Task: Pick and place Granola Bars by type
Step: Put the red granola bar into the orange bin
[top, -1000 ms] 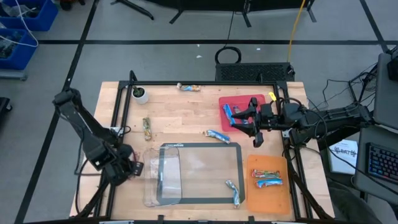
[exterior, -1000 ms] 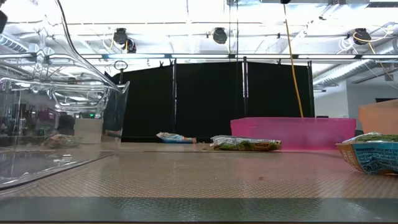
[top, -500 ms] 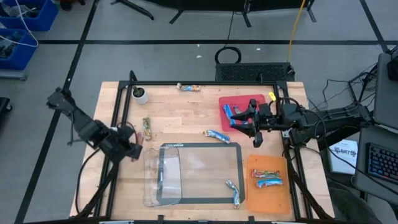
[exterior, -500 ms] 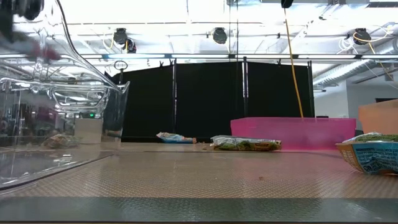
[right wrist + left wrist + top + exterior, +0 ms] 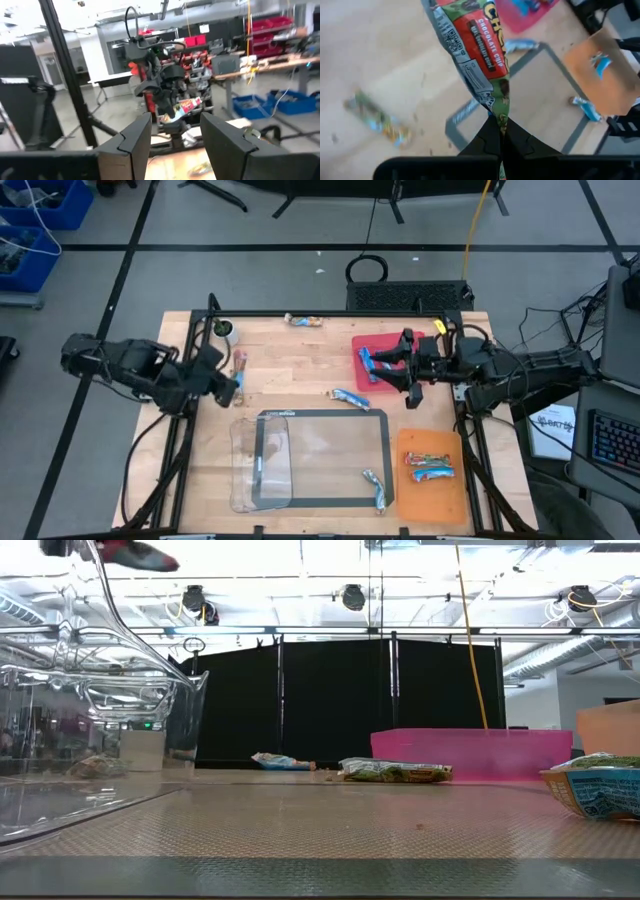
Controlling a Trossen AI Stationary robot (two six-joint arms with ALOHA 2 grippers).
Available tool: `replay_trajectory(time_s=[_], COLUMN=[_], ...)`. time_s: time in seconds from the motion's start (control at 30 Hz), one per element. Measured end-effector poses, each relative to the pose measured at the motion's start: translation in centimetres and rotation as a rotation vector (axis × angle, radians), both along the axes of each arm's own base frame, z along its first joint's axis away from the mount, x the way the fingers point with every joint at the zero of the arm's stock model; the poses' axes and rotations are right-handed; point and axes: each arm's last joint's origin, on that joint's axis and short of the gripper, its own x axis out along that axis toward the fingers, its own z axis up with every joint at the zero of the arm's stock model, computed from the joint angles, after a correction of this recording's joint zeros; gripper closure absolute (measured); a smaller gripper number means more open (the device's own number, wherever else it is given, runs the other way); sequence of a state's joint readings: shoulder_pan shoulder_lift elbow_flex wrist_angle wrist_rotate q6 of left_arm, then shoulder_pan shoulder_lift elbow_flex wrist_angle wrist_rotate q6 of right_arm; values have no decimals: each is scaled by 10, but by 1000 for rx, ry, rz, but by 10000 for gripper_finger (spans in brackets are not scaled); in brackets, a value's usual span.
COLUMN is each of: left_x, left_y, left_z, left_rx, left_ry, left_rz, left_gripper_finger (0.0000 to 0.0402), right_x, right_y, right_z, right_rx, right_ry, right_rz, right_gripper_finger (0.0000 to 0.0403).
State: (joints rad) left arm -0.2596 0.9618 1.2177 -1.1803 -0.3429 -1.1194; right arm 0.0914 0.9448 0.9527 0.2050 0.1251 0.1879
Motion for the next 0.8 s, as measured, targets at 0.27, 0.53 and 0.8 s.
replay_trajectory(time_s=[0.27, 0.53, 0.8], left_x=[51, 97, 128], left_y=[16, 34, 46], left_z=[26, 49, 67], left_rx=[273, 533, 721], left_ry=[-69, -149, -295], left_rz=[-203, -307, -412], left_gripper_finger=[401, 401, 402], right_x=[25, 47, 56], right_y=[-13, -33, -44], right_z=[38, 51, 57], right_rx=[-119, -99, -105], right_ry=[-10, -14, -18], right_rz=[-63, -139, -180], right_gripper_finger=[221, 166, 154])
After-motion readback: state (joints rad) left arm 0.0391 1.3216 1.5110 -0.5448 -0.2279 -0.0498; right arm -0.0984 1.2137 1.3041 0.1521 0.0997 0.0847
